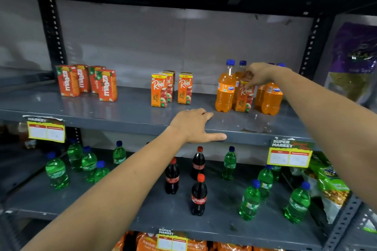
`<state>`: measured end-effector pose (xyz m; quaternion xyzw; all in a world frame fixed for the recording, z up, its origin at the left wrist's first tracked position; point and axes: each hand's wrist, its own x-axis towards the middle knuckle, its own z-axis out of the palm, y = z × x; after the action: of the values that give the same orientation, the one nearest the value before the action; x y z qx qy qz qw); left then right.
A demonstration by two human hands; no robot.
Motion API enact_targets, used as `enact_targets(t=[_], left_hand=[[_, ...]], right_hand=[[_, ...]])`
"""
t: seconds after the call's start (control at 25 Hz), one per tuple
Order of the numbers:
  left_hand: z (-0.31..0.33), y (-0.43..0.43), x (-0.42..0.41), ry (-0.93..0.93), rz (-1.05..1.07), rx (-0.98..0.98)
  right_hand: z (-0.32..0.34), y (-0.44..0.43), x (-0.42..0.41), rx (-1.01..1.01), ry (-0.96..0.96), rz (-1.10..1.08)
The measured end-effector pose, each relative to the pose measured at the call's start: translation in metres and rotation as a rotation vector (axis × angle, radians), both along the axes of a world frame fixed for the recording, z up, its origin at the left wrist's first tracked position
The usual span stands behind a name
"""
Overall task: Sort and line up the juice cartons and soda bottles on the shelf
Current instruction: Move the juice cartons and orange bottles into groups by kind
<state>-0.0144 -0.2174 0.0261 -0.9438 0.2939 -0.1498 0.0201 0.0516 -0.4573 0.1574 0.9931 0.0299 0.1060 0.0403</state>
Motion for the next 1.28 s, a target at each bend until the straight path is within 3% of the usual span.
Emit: enact_targets(t=[0.16, 0.4, 0.76, 1.16, 1.28], left_hand=[[-0.005, 0.027, 0.005, -0.016, 0.037, 0.000], [-0.003, 0.064, 0.009, -0.005, 0.109, 0.021], [-0.004, 0.127, 0.015, 0.017, 0.171, -0.035], [-0.007, 0.143, 0.017, 0.029, 0.149, -0.083], [-0.011, 0.155, 0.014, 0.014, 0.164, -0.100]], right_hand=[[0.013, 0.000, -0.008, -0.054, 0.058, 0.037], [0.030, 0.040, -0.040, 0.102, 0.270, 0.149], [0.017, 0.158, -0.006, 0.028, 0.089, 0.247], [-0.005, 0.162, 0.015, 0.201, 0.000, 0.222], [-0.008, 0.168, 0.014, 0.221, -0.134, 0.246]])
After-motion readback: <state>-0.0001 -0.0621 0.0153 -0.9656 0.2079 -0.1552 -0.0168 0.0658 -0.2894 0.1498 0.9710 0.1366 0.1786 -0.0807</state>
